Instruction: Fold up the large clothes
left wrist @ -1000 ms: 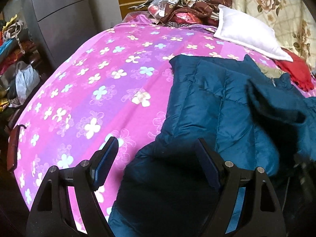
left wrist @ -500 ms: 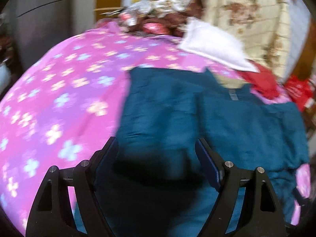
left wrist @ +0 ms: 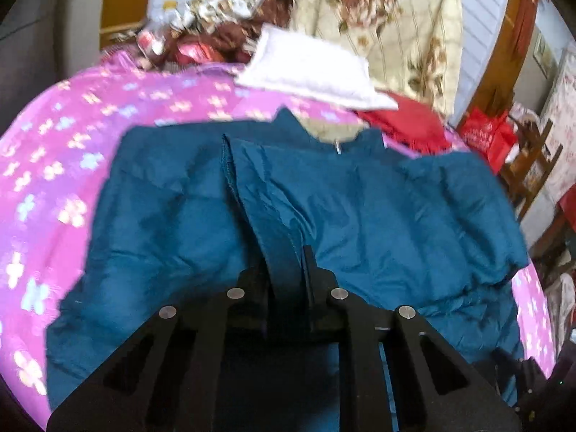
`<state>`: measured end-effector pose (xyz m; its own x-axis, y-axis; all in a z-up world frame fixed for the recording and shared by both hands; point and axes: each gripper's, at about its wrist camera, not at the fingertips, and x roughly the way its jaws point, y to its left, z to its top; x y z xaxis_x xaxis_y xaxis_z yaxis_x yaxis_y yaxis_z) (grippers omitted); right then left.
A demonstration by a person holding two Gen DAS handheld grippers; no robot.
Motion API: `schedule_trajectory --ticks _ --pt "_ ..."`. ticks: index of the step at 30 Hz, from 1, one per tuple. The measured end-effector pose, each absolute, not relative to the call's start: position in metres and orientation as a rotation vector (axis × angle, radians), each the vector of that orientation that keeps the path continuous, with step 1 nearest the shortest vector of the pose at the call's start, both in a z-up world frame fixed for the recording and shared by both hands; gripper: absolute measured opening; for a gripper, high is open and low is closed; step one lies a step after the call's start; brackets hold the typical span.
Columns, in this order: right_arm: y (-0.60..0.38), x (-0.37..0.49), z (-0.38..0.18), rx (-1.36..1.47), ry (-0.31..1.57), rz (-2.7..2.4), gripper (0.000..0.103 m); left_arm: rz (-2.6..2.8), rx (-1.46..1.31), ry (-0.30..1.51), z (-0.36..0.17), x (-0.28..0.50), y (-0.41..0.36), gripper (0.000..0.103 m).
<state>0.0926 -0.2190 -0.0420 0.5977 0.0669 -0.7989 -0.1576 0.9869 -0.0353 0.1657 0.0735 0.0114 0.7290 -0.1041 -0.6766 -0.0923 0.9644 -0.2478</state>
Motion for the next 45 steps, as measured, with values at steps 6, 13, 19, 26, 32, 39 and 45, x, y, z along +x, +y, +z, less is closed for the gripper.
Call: schedule_trajectory --ticks 6,13,19,26,32,39,45 --pt "-0.22 0.095 -0.041 -0.1 0.926 0.129 0.101 0.087 -0.38 0.631 0.044 0.133 0.117 0.013" --pt "-0.217 0.098 -0.043 -0.096 0.93 0.13 0.101 0.14 -0.445 0.789 0.013 0.138 0.139 0.015" --pt "-0.25 0.096 -0.01 0.037 0.811 0.098 0.101 0.36 -0.391 0.702 0.033 0.12 0.15 0.033" --pt "-0.303 0.149 0.048 0.157 0.585 0.126 0.098 0.256 -0.165 0.655 0.031 0.149 0.095 0.045" --pt "-0.279 0.231 0.006 0.072 0.803 0.367 0.097 0.274 -0.153 0.875 -0.021 0.175 0.097 0.048" --pt "-0.274 0.243 -0.019 0.031 0.976 0.373 0.096 0.32 -0.118 0.917 -0.025 0.171 0.092 0.048" --pt "-0.253 0.272 0.042 0.15 0.782 0.316 0.093 0.344 -0.128 0.917 -0.026 0.171 0.096 0.057"
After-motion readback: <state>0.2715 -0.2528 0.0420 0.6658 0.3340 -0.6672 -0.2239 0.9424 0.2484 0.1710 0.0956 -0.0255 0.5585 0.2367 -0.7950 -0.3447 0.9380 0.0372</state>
